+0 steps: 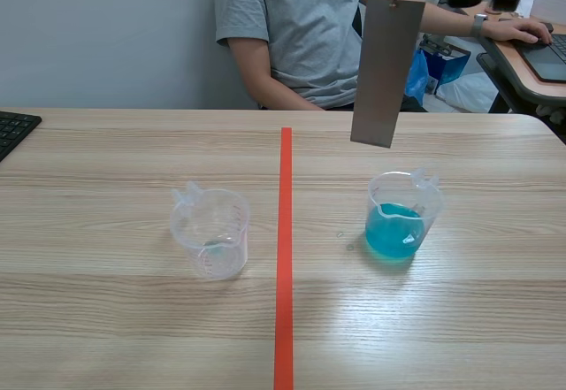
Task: Do the redox reaction experiment.
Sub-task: 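Put the plate into the left beaker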
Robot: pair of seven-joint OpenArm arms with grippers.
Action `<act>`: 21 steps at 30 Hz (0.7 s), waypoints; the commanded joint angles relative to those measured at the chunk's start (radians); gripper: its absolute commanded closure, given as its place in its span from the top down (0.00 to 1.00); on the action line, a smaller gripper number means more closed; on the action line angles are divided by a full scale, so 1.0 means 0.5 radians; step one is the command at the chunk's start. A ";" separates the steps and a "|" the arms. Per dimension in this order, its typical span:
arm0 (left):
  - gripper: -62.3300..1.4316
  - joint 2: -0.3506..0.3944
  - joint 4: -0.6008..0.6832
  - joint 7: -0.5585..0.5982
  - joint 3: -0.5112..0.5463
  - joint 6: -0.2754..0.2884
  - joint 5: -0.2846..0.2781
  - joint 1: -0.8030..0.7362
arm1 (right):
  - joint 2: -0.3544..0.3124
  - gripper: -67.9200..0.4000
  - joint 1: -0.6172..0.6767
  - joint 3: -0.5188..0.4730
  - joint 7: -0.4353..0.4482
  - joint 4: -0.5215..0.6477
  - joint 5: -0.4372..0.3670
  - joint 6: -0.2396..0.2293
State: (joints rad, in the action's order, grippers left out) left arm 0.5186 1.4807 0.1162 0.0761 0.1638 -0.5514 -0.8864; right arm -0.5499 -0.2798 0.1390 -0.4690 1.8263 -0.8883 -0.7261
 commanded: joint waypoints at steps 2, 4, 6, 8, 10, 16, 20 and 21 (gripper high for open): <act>0.10 0.011 0.012 0.027 -0.002 0.006 -0.012 -0.005 | 0.085 0.02 -0.075 0.047 0.038 0.014 0.060 0.001; 0.10 0.011 0.012 0.027 -0.002 0.006 -0.012 -0.005 | 0.151 0.02 -0.098 0.101 0.036 0.014 0.113 0.001; 0.10 0.011 0.012 0.027 -0.002 0.006 -0.012 -0.005 | 0.206 0.02 -0.118 0.164 0.038 0.014 0.169 0.001; 0.10 0.011 0.012 0.027 -0.002 0.006 -0.013 -0.005 | 0.259 0.02 -0.143 0.231 0.037 0.014 0.217 0.002; 0.10 0.011 0.012 0.027 -0.002 0.006 -0.013 -0.005 | 0.311 0.02 -0.169 0.296 0.037 0.014 0.257 0.016; 0.10 0.011 0.012 0.027 -0.002 0.006 -0.012 -0.005 | 0.478 0.02 -0.233 0.485 0.037 0.012 0.394 0.061; 0.10 0.011 0.012 0.027 -0.002 0.006 -0.013 -0.005 | 0.578 0.02 -0.252 0.607 0.037 0.011 0.503 0.113; 0.10 0.011 0.012 0.027 -0.002 0.006 -0.013 -0.005 | 0.600 0.02 -0.259 0.638 0.034 0.008 0.538 0.115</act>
State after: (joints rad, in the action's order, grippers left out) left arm 0.5186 1.4807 0.1162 0.0761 0.1638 -0.5514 -0.8864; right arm -0.2535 -0.3817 0.4599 -0.4694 1.8259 -0.6163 -0.6716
